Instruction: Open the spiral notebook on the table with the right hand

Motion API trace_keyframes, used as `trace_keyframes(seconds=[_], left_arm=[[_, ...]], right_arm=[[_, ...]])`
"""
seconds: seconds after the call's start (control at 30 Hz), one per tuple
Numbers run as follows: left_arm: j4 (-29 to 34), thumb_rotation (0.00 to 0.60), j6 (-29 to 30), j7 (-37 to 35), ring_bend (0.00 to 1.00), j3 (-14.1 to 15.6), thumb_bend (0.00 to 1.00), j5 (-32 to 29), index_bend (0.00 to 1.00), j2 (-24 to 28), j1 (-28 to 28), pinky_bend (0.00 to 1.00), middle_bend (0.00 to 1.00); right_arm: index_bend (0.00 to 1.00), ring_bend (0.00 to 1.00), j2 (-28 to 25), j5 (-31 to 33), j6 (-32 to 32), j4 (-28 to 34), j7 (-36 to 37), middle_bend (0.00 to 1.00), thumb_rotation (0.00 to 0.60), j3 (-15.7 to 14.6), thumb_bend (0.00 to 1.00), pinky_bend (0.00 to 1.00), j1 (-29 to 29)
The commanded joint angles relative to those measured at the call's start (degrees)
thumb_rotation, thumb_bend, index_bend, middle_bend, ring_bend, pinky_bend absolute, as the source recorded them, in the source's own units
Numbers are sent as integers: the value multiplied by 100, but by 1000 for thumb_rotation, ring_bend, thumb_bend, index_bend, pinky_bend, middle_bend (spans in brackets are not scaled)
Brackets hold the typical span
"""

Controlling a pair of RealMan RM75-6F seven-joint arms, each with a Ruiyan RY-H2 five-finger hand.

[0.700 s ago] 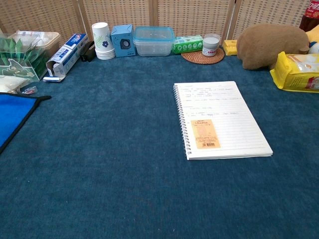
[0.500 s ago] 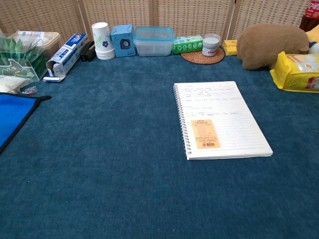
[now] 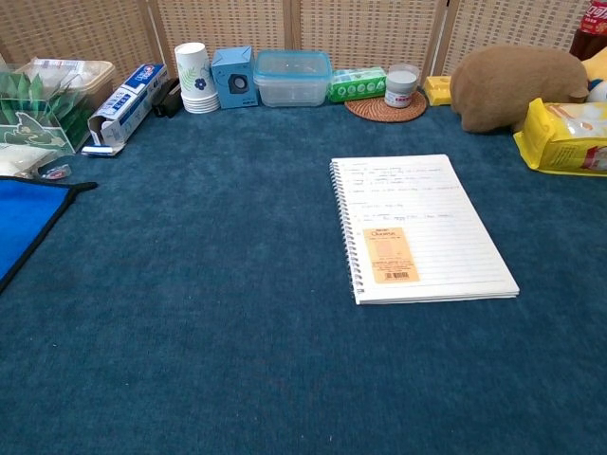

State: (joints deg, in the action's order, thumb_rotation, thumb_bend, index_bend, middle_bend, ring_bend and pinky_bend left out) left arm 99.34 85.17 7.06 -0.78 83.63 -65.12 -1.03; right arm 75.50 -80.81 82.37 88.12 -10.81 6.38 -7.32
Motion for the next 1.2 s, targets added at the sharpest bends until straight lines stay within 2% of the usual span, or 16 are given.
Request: trace_keyframes(seconds=[0.03, 0.43, 0.9, 1.2], left_arm=[[36, 600, 24, 6, 55, -54, 308, 29, 223, 60, -40, 0, 101], [242, 600, -16, 26, 49, -175, 308, 100, 223, 260, -192, 0, 98], [349, 600, -42, 8, 47, -218, 308, 141, 221, 368, -286, 0, 92], [271, 600, -18, -163, 47, -185, 308, 116, 221, 342, -256, 0, 91]], right_arm=[[216, 85, 83, -69, -122, -5, -51, 209, 600, -24, 279, 172, -103], [167, 54, 575, -224, -654, -180, -369, 184, 600, -146, 198, 170, -502], [141, 39, 1185, -413, -779, -648, -583, 169, 600, -338, 170, 168, -654], [133, 39, 1473, -468, -801, -937, -661, 168, 600, -355, 164, 168, -736]])
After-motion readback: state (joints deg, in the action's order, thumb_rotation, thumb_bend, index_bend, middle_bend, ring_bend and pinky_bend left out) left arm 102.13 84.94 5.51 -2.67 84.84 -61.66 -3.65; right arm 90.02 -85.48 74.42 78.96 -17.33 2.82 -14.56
